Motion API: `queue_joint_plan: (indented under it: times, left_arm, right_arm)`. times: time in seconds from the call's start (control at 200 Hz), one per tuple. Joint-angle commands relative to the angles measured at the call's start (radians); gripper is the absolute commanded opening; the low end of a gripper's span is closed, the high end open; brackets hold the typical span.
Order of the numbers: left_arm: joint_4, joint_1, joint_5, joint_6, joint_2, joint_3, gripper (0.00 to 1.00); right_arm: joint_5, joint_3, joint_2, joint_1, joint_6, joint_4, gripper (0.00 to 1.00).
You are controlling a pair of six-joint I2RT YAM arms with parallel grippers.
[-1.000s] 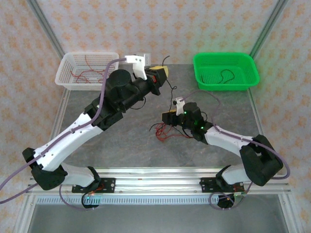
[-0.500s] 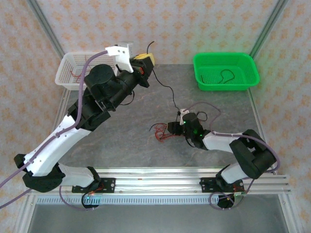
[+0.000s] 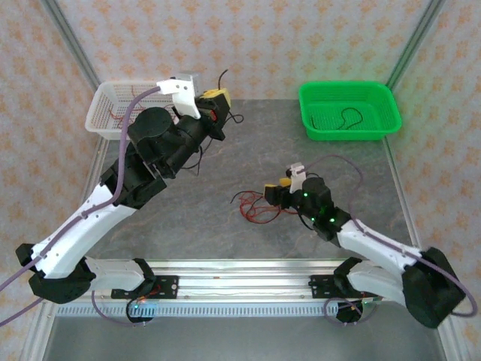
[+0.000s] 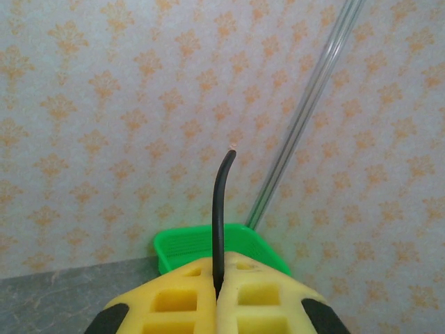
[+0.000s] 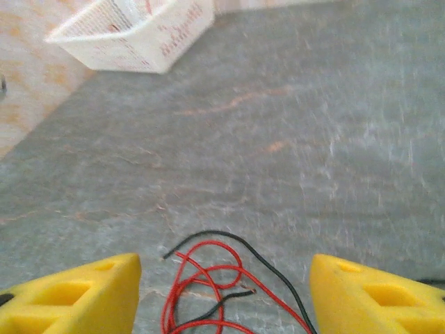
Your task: Untangle the cables
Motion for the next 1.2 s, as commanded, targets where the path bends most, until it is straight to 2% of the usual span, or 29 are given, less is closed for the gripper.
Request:
queue_joint_plan:
  times: [0.0, 0.17, 0.26, 0.551, 0.701, 0.911, 0.956, 0.996, 1.156, 1.196]
  left_arm:
    - [0.027, -0.006, -0.003, -0.004, 0.003, -0.019, 0.0]
    - [0.035, -0.006, 0.019, -0.036, 0.016, -0.056, 0.0]
    - [0.032, -0.005, 0.031, -0.055, 0.026, -0.072, 0.0]
    - [0.034, -0.006, 0.093, -0.114, 0.075, -0.102, 0.0]
    - [0.044, -0.006, 0.13, -0.134, 0.103, -0.092, 0.0]
    - [0.046, -0.006, 0.164, -0.149, 0.129, -0.067, 0.0]
    - [0.046, -0.007, 0.166, -0.151, 0.13, -0.066, 0.0]
    - [0.046, -0.008, 0.166, -0.153, 0.128, -0.066, 0.0]
    - [0.046, -0.008, 0.159, -0.153, 0.118, -0.068, 0.0]
    - [0.048, -0.007, 0.156, -0.151, 0.114, -0.069, 0.0]
  right_arm:
    - [-0.067, 0.051, -0.109, 0.004, -0.157, -0.109, 0.67]
    - [-0.151, 0.123, -0.214, 0.006, -0.319, -0.098, 0.68]
    - [-0.136, 0.183, -0.217, 0.01, -0.372, -0.078, 0.7]
    - [-0.182, 0.456, -0.087, 0.011, -0.476, -0.142, 0.72]
    - [-0.223, 0.549, -0.022, 0.015, -0.5, -0.166, 0.74]
    - [-0.218, 0.627, 0.043, 0.025, -0.517, -0.187, 0.72]
    - [-0.207, 0.638, 0.055, 0.025, -0.508, -0.191, 0.67]
    - [-0.201, 0.648, 0.065, 0.025, -0.505, -0.199, 0.58]
    - [-0.172, 0.658, 0.078, 0.025, -0.479, -0.216, 0.0]
    - [-0.166, 0.652, 0.075, 0.025, -0.472, -0.213, 0.0]
